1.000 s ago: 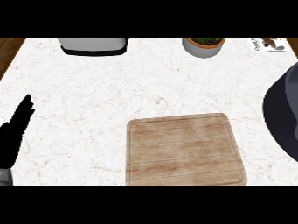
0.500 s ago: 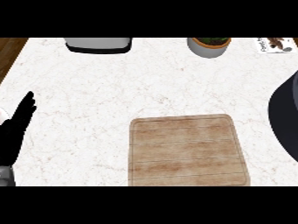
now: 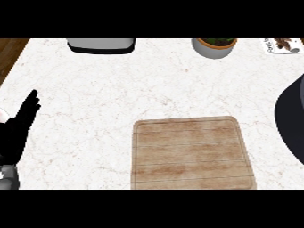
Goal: Pick the bell pepper from the cutting board and place it in the pot
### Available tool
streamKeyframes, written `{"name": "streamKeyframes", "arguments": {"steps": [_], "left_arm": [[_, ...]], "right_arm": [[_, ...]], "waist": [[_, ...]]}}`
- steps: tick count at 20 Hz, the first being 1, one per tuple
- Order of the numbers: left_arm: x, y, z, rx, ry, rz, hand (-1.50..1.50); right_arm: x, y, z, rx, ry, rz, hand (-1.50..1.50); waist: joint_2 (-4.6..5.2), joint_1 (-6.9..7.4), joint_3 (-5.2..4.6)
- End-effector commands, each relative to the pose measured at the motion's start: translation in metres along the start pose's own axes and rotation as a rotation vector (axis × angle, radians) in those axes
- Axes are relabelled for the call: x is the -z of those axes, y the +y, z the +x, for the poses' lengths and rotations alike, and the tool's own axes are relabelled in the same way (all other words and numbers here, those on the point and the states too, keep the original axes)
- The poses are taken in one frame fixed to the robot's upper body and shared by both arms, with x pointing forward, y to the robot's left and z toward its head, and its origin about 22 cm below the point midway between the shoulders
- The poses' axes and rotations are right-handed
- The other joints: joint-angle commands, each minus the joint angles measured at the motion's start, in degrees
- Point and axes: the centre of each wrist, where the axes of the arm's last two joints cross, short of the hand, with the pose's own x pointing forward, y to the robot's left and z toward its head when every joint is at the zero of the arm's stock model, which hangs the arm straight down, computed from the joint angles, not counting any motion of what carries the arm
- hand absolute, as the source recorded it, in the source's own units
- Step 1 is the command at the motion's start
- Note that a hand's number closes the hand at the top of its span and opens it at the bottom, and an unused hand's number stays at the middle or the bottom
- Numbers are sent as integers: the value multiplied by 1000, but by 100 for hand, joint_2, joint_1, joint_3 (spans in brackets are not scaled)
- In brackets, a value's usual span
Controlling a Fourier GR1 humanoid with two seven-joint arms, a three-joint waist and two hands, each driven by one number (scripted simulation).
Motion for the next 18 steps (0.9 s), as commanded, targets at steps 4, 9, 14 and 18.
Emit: {"name": "streamKeyframes", "arguments": {"steps": [4, 9, 14, 18], "left_arm": [[-12, -1, -16, -5, 32, 0, 0], [-14, -4, -6, 13, 21, 18, 0], [-22, 4, -8, -7, 44, 26, 0], [-20, 12, -24, -2, 37, 38, 0]], "right_arm": [[7, -10, 28, 324, -111, -230, -150], [12, -32, -3, 509, -120, -265, -150], [12, -41, -17, 569, -80, -153, -150], [-5, -32, -41, 659, -92, -120, -150]], "waist": [[-66, -91, -2], [-84, -192, -10], [-115, -230, -23], [-145, -340, -31]]}}
